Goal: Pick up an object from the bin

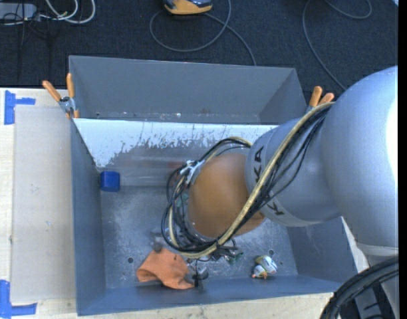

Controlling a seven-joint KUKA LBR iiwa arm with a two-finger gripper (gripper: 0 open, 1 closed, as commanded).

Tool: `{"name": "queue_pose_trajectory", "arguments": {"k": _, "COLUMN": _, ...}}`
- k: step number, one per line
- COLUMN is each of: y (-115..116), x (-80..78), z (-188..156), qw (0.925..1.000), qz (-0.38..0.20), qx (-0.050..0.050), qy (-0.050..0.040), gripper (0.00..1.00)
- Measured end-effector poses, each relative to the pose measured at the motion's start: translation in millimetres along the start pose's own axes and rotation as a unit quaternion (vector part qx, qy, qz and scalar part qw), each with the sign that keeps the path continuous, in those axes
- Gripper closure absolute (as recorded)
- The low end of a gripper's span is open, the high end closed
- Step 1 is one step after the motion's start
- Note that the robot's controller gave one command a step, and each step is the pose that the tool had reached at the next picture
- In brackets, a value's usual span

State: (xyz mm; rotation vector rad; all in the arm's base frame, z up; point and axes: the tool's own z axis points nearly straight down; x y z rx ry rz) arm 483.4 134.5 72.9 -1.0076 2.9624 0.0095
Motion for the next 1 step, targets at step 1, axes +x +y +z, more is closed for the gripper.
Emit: {"name": "queue_pose_trajectory", "arguments": {"k": 1, "y": 12.4, "x": -15.4, "z": 2.9, "qw": 0.9880, "qz": -0.154, "qx": -0.003, "qy": 0.0056, "gripper": 1.00}}
